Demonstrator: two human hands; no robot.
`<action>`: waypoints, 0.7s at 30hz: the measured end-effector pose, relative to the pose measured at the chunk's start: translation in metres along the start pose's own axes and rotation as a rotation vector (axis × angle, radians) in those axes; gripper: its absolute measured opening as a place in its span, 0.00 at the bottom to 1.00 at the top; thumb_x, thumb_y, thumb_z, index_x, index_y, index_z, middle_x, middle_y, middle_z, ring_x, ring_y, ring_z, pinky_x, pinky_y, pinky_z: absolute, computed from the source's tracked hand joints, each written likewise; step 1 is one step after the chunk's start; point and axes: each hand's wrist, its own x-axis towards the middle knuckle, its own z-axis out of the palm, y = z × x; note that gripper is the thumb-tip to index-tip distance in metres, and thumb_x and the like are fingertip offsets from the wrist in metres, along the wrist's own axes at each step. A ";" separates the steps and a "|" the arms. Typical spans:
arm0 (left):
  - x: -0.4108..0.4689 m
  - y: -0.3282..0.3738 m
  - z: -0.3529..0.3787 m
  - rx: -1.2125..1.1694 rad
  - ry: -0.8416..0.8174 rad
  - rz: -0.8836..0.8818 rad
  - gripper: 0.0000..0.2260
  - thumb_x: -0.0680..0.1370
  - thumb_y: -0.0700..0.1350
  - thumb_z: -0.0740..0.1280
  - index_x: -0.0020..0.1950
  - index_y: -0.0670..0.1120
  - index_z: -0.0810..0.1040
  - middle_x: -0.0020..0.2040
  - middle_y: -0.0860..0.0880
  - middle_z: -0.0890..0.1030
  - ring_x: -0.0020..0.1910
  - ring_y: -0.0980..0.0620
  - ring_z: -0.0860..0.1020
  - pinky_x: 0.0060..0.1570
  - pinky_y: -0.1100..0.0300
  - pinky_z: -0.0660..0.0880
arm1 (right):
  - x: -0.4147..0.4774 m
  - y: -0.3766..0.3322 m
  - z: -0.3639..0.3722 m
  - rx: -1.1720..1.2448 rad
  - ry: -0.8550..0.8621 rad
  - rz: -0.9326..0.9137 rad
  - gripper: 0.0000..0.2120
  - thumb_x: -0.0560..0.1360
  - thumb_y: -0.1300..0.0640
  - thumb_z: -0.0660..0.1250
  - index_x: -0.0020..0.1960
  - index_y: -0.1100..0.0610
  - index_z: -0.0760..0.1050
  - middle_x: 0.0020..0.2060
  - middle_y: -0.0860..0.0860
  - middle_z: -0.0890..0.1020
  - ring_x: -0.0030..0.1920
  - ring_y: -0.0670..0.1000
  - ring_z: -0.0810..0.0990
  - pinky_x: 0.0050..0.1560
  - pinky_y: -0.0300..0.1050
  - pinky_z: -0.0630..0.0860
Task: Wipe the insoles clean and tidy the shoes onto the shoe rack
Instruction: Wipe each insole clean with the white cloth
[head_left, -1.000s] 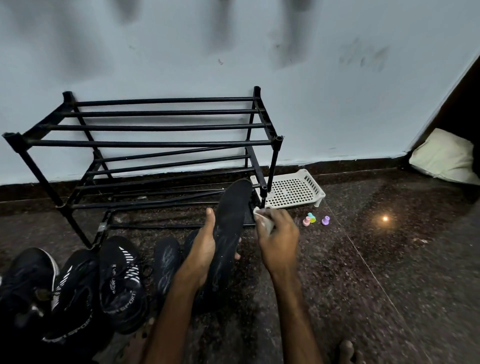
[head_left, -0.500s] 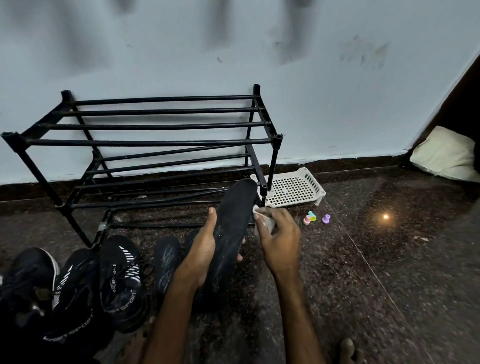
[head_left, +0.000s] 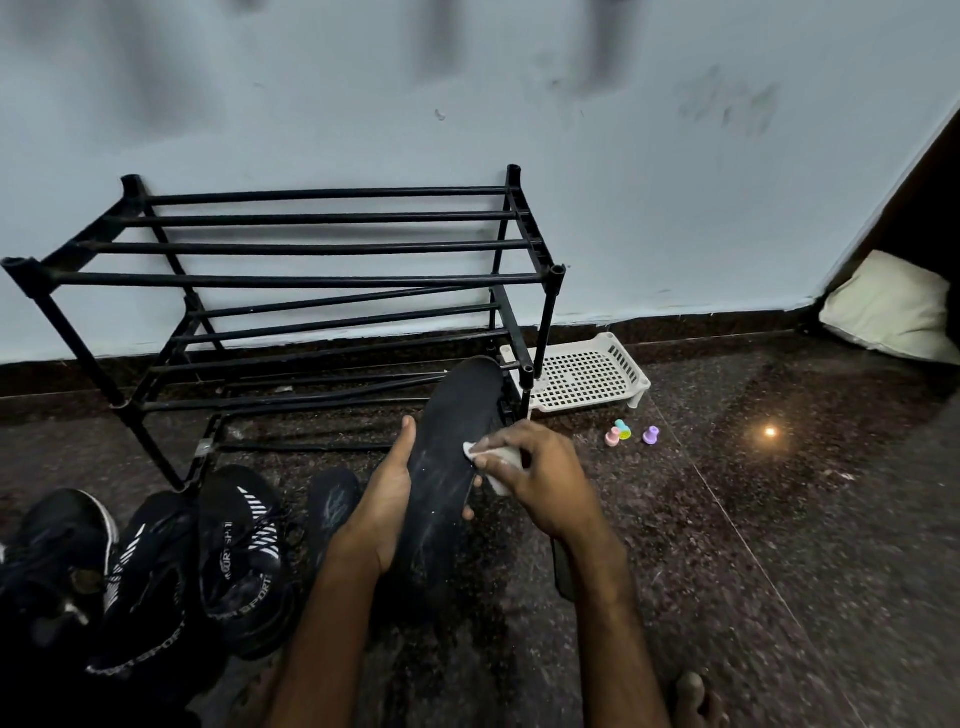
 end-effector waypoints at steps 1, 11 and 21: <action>0.002 -0.002 0.001 0.001 0.010 0.013 0.34 0.79 0.67 0.53 0.55 0.39 0.82 0.41 0.38 0.82 0.31 0.44 0.80 0.28 0.56 0.78 | 0.001 0.000 -0.001 -0.034 -0.034 0.008 0.04 0.73 0.56 0.75 0.48 0.52 0.85 0.45 0.46 0.82 0.46 0.41 0.80 0.46 0.33 0.74; 0.014 -0.005 0.004 -0.070 0.068 0.134 0.35 0.77 0.68 0.54 0.64 0.39 0.78 0.47 0.39 0.83 0.37 0.45 0.82 0.33 0.54 0.79 | 0.001 -0.015 0.001 -0.099 -0.068 0.050 0.02 0.72 0.55 0.75 0.42 0.53 0.83 0.40 0.45 0.81 0.41 0.41 0.79 0.41 0.35 0.75; 0.005 -0.006 0.014 -0.162 -0.015 0.075 0.38 0.78 0.69 0.47 0.65 0.39 0.77 0.55 0.39 0.83 0.52 0.45 0.83 0.50 0.55 0.81 | 0.004 -0.026 0.007 -0.120 0.042 0.013 0.03 0.72 0.54 0.75 0.45 0.51 0.83 0.43 0.44 0.82 0.44 0.42 0.80 0.47 0.39 0.77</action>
